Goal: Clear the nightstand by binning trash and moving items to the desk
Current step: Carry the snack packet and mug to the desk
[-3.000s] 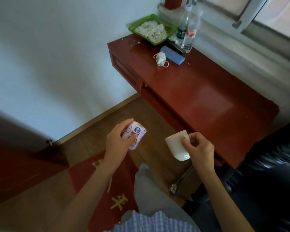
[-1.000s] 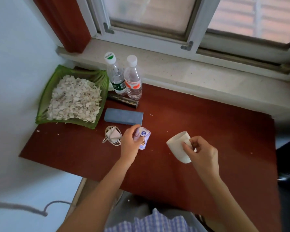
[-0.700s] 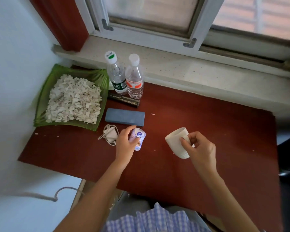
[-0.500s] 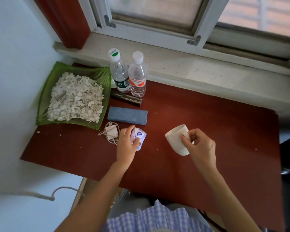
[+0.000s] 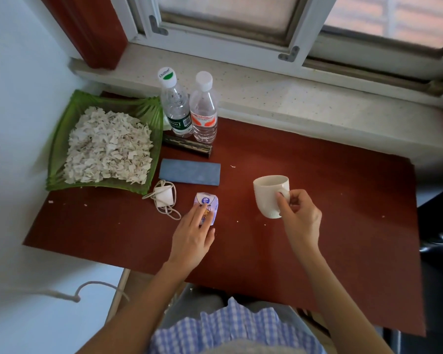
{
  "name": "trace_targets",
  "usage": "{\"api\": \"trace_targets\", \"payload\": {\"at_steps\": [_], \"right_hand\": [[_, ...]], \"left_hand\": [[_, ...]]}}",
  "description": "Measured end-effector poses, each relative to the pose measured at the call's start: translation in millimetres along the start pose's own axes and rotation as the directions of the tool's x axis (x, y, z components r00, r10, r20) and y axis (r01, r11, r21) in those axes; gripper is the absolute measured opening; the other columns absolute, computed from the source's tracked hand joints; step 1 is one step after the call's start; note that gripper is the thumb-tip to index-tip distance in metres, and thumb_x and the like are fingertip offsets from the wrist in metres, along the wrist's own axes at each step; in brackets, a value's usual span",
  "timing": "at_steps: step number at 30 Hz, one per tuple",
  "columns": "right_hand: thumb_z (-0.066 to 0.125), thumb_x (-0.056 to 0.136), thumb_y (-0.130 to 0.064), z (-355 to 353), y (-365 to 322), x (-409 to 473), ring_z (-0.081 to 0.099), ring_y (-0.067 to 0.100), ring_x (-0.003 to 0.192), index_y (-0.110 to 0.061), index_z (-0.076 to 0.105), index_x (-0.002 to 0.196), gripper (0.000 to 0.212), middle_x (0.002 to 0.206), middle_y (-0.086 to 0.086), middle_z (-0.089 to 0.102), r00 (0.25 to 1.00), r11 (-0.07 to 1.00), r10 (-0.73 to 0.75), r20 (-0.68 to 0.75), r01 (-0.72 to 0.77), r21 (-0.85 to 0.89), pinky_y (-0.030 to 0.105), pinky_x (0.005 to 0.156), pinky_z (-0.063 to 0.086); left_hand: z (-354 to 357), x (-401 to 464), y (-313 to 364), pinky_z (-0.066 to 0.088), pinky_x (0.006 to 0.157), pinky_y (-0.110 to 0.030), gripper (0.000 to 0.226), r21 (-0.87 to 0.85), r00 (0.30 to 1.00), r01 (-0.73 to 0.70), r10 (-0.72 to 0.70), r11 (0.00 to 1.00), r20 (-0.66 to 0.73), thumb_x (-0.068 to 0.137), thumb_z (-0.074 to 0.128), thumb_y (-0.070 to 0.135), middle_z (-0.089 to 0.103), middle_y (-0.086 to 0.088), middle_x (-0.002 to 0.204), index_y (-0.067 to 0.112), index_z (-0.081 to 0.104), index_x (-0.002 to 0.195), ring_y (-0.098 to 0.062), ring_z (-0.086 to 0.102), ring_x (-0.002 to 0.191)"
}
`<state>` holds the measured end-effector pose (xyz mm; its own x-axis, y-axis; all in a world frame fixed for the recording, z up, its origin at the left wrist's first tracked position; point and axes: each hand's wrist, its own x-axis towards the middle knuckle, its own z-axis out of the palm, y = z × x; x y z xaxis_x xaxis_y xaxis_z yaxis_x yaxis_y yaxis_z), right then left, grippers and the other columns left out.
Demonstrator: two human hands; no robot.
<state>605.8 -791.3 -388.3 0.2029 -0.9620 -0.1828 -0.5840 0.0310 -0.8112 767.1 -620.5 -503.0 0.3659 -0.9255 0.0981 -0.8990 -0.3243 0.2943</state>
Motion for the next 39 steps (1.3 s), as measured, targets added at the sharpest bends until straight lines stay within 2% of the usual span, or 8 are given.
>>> {"api": "trace_targets", "payload": {"at_steps": [5,8,10,13,17,22,29,39], "right_hand": [[0.064,0.088,-0.026,5.2,3.8,3.1,0.058,0.023,0.067,-0.016,0.058,0.078,0.015,0.073,0.006,0.064,0.999,1.000,-0.010,-0.037,0.010,0.017,0.026,0.055,0.042],[0.064,0.088,-0.027,6.3,5.6,6.7,0.058,0.020,0.066,-0.017,0.057,0.079,0.015,0.073,0.004,0.064,0.998,1.000,-0.023,-0.051,0.024,0.006,0.022,0.055,0.041],[0.064,0.088,-0.028,7.4,5.7,10.0,0.058,0.021,0.066,-0.017,0.057,0.080,0.015,0.072,0.004,0.064,0.998,1.000,-0.030,-0.052,0.030,0.001,0.027,0.059,0.045],[0.063,0.089,-0.028,10.6,2.6,18.8,0.056,0.018,0.062,-0.016,0.057,0.080,0.015,0.071,0.003,0.062,0.997,0.998,-0.063,-0.049,0.063,-0.004,0.033,0.059,0.046],[0.061,0.090,-0.029,19.8,-4.2,39.2,0.047,0.006,0.057,-0.019,0.055,0.078,0.016,0.068,-0.005,0.058,0.995,0.995,-0.097,-0.033,0.097,0.009,0.024,0.055,0.041],[0.059,0.091,-0.032,39.5,-9.1,68.7,0.048,0.005,0.058,-0.017,0.055,0.079,0.020,0.068,-0.005,0.058,0.988,0.988,-0.155,-0.007,0.155,0.025,0.026,0.055,0.043],[0.061,0.089,-0.029,64.5,-15.6,97.6,0.048,0.005,0.058,-0.012,0.056,0.081,0.020,0.070,-0.004,0.058,0.973,0.973,-0.227,0.051,0.224,0.050,0.027,0.056,0.042],[0.063,0.088,-0.029,86.4,-11.9,102.3,0.045,0.002,0.057,-0.011,0.055,0.081,0.020,0.067,-0.006,0.054,0.984,0.973,-0.166,0.062,0.154,0.173,0.020,0.056,0.039]], "left_hand": [[1.3,4.2,-0.4,0.049,0.095,-0.044,0.040,0.040,1.000,0.005,-0.005,0.999,0.005,0.083,0.067,0.014,0.056,-0.017,0.130,0.010,0.060,0.122,-0.033,0.052,0.123],[-3.0,12.7,5.3,0.039,0.106,-0.048,0.037,0.092,1.000,-0.023,0.023,0.995,-0.006,0.090,0.056,0.021,0.051,-0.015,0.138,0.012,0.057,0.126,-0.032,0.046,0.128],[-3.0,18.0,11.0,0.034,0.109,-0.049,0.038,0.076,0.998,-0.056,0.056,0.996,0.005,0.092,0.049,0.025,0.048,-0.014,0.141,0.012,0.054,0.128,-0.031,0.042,0.132],[-1.0,27.6,21.9,0.035,0.109,-0.049,0.039,0.038,0.996,-0.079,0.077,0.996,0.044,0.094,0.048,0.028,0.049,-0.012,0.140,0.013,0.054,0.129,-0.029,0.040,0.134],[3.4,42.7,36.7,0.036,0.109,-0.047,0.040,0.012,0.993,-0.096,0.095,0.995,0.066,0.091,0.047,0.030,0.054,-0.011,0.135,0.013,0.057,0.126,-0.028,0.047,0.129],[14.3,51.1,47.9,0.038,0.107,-0.045,0.039,0.042,0.986,-0.136,0.132,0.990,0.098,0.088,0.051,0.031,0.059,-0.010,0.129,0.014,0.060,0.123,-0.027,0.054,0.122],[21.9,45.3,50.4,0.042,0.104,-0.046,0.040,0.058,0.987,-0.121,0.114,0.991,0.114,0.086,0.059,0.031,0.057,-0.011,0.131,0.013,0.060,0.122,-0.027,0.053,0.123],[25.4,43.3,48.7,0.040,0.106,-0.046,0.043,0.083,0.986,-0.138,0.130,0.987,0.101,0.085,0.061,0.032,0.056,-0.011,0.133,0.013,0.058,0.124,-0.027,0.052,0.124]]}}
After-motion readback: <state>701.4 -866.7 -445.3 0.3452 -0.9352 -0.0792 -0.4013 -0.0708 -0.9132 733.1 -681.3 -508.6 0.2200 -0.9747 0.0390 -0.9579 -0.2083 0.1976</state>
